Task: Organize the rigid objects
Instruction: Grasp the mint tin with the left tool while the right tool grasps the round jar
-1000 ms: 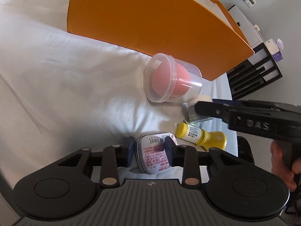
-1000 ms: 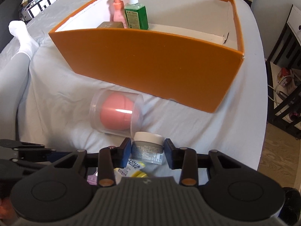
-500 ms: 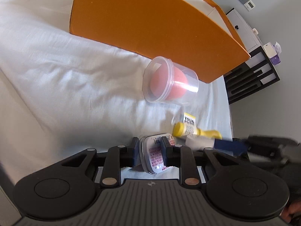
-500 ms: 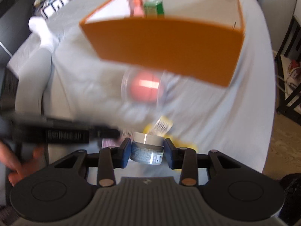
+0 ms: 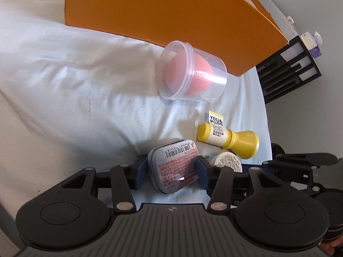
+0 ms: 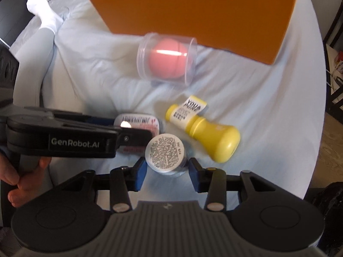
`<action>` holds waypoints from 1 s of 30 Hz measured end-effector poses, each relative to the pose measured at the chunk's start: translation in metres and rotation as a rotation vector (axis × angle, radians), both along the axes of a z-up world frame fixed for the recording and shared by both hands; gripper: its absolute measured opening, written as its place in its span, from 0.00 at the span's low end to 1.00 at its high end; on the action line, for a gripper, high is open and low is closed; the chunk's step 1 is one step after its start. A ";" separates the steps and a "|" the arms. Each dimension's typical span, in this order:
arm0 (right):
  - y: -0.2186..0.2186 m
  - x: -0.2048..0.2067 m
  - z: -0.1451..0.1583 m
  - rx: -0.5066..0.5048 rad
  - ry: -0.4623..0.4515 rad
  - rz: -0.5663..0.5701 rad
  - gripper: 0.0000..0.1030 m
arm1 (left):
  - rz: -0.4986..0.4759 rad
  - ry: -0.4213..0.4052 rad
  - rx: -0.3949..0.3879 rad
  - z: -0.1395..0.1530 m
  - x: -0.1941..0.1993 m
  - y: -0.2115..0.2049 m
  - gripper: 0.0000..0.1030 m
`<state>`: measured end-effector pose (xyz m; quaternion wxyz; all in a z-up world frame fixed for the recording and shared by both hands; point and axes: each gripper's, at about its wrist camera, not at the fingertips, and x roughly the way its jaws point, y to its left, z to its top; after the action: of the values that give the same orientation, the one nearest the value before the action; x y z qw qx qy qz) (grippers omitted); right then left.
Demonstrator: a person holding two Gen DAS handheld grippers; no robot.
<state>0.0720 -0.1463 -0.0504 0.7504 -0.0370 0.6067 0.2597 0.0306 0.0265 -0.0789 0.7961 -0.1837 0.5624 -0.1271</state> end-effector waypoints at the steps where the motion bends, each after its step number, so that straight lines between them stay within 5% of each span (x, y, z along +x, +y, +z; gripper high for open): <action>1: 0.001 0.000 0.001 -0.003 -0.010 0.004 0.41 | -0.010 -0.007 0.007 0.001 -0.001 -0.002 0.53; 5: 0.000 0.001 0.006 -0.010 -0.044 0.004 0.41 | -0.007 -0.029 0.017 0.005 -0.004 -0.006 0.47; 12: 0.000 0.002 0.009 -0.008 -0.074 0.014 0.41 | -0.085 -0.179 0.034 0.032 -0.020 -0.019 0.19; 21: 0.006 0.001 0.008 -0.031 -0.101 0.049 0.40 | -0.081 -0.143 0.003 0.023 -0.011 -0.019 0.19; 30: 0.004 0.006 0.033 0.002 -0.134 0.047 0.40 | -0.045 -0.218 -0.047 0.056 -0.012 0.000 0.19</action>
<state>0.0777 -0.1421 -0.0170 0.7830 -0.0678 0.5540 0.2746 0.0190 0.0261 -0.0233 0.8450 -0.1749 0.4733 -0.1771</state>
